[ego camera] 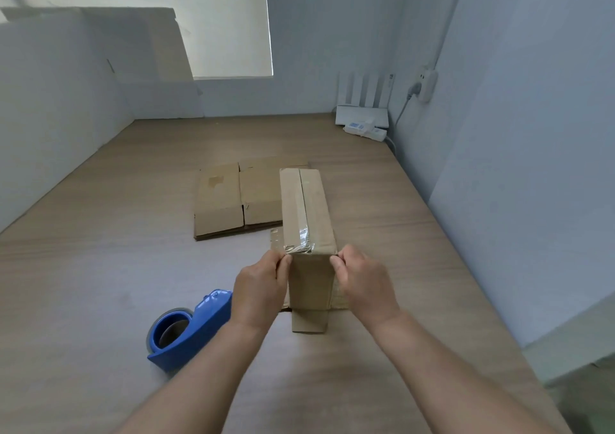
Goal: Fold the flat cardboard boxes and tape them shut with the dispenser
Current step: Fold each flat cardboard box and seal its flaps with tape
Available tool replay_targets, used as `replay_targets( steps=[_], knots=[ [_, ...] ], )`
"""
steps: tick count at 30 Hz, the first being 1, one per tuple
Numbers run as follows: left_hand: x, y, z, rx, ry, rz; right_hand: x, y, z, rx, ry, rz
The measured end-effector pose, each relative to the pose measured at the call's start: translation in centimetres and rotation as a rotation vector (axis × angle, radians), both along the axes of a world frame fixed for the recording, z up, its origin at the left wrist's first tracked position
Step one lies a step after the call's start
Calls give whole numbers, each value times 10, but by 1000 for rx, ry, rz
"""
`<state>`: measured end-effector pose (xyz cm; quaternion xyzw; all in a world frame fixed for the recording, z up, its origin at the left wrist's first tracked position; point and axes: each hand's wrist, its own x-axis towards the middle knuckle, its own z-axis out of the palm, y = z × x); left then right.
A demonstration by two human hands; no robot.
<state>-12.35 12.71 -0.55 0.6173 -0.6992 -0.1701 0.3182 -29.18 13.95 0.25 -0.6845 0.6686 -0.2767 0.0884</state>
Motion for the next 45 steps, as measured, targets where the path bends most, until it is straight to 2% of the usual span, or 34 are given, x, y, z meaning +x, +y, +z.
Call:
replay_targets(
  steps=[2,5,7,10,13,16,21,23,26,27,28,30,31,34,40,43,45],
  knots=[
    [-6,7,-2,1,-24,14,6,5,-6,2,-60,-14],
    [4,7,-5,75,40,-34,-12,2,8,246,-156,143],
    [14,4,-1,148,101,-112,-24,-4,20,309,-165,217],
    [22,-1,7,214,60,-188,-28,-11,27,312,-98,244],
    [26,-8,7,205,-2,-156,-22,-11,21,283,-55,245],
    [27,-15,9,236,23,-108,-18,-9,15,205,-58,225],
    [23,-31,12,277,14,-161,-18,-8,8,163,-115,154],
    [23,-30,14,261,-49,-160,-17,-10,6,170,-134,137],
    [15,-19,9,-81,-278,-91,-10,-11,10,201,-144,121],
    [8,-12,8,-135,-387,-68,-9,-11,11,212,-143,112],
    [-1,-4,10,-49,-439,-46,-6,-11,13,232,-136,98],
    [-14,10,4,233,-375,-25,-3,-10,17,286,-119,60],
    [-16,13,-4,313,-318,-34,0,-10,19,316,-128,32],
    [-10,18,-9,308,-205,-78,8,-11,30,372,-175,-86],
    [6,11,3,453,-117,-354,25,-21,39,385,26,-186],
    [26,0,8,445,-7,-303,11,-29,49,427,73,-166],
    [39,-7,18,411,67,-213,-9,-32,60,481,11,-106]
  ],
)
